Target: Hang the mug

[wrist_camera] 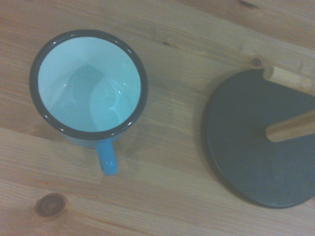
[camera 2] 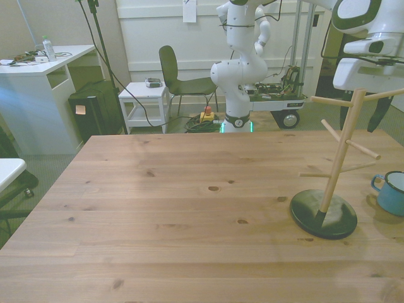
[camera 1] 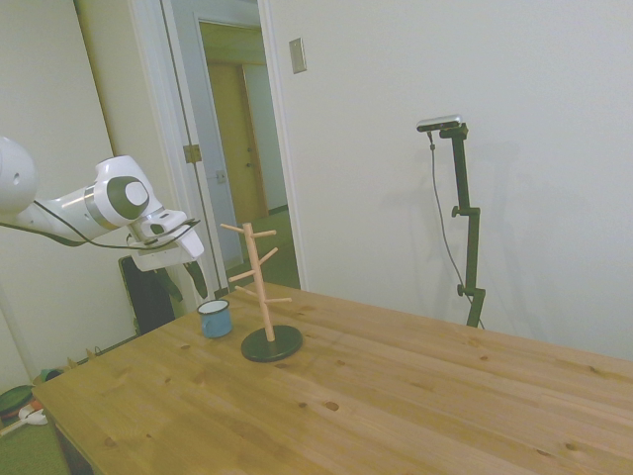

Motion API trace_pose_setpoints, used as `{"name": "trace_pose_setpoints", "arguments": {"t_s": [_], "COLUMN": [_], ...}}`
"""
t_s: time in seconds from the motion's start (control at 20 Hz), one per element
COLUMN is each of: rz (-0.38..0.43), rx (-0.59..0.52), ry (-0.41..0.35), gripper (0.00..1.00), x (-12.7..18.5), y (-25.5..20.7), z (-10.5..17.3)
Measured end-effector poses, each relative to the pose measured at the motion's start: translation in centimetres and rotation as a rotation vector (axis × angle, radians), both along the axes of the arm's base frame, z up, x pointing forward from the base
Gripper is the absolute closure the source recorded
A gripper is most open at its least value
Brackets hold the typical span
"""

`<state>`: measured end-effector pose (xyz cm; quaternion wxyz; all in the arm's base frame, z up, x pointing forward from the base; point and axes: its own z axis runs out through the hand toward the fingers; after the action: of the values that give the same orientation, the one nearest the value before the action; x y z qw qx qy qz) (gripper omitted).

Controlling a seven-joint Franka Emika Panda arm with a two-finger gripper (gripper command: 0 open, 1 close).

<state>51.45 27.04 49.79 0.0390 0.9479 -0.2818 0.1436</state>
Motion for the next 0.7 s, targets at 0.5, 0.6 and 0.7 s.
{"name": "trace_pose_setpoints", "arguments": {"t_s": [0.5,0.6,0.7], "rz": [0.058,0.067,0.072], "rx": [-0.019,-0.019,-0.024], "ry": [-0.003,-0.001,-0.002], "gripper": [0.0,0.0,0.0], "x": [2.9,3.5,4.1], "y": [3.4,4.2,4.9], "z": [-2.1,-2.5,-3.1]}}
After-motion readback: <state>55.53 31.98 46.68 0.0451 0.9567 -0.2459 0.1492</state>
